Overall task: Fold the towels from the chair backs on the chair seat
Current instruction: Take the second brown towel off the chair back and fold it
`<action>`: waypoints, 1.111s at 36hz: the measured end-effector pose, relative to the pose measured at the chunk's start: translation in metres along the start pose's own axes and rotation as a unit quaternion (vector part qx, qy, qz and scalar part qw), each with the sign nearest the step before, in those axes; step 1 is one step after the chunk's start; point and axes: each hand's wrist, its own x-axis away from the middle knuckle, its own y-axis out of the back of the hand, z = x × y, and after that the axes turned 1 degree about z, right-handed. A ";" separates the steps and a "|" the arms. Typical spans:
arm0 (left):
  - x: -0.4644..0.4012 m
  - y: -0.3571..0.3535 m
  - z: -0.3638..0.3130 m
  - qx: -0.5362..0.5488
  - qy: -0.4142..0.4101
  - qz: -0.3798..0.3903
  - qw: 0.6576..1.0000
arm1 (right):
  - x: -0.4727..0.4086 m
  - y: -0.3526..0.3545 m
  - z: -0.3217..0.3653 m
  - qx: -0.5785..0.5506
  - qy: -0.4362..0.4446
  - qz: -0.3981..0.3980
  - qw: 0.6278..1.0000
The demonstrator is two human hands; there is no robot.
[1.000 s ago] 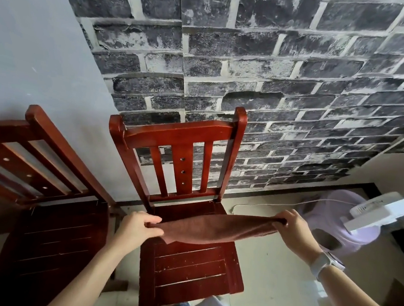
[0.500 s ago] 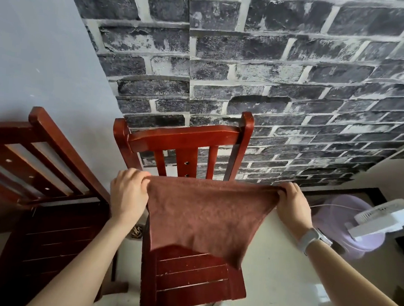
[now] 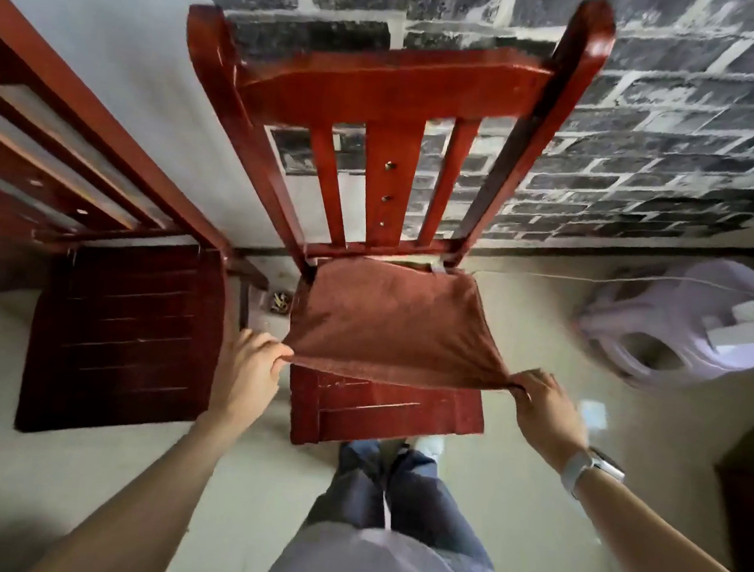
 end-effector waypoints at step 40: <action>-0.142 -0.240 0.032 -0.035 -0.030 0.152 0.987 | -0.180 -0.175 -0.039 0.099 -0.001 0.038 0.994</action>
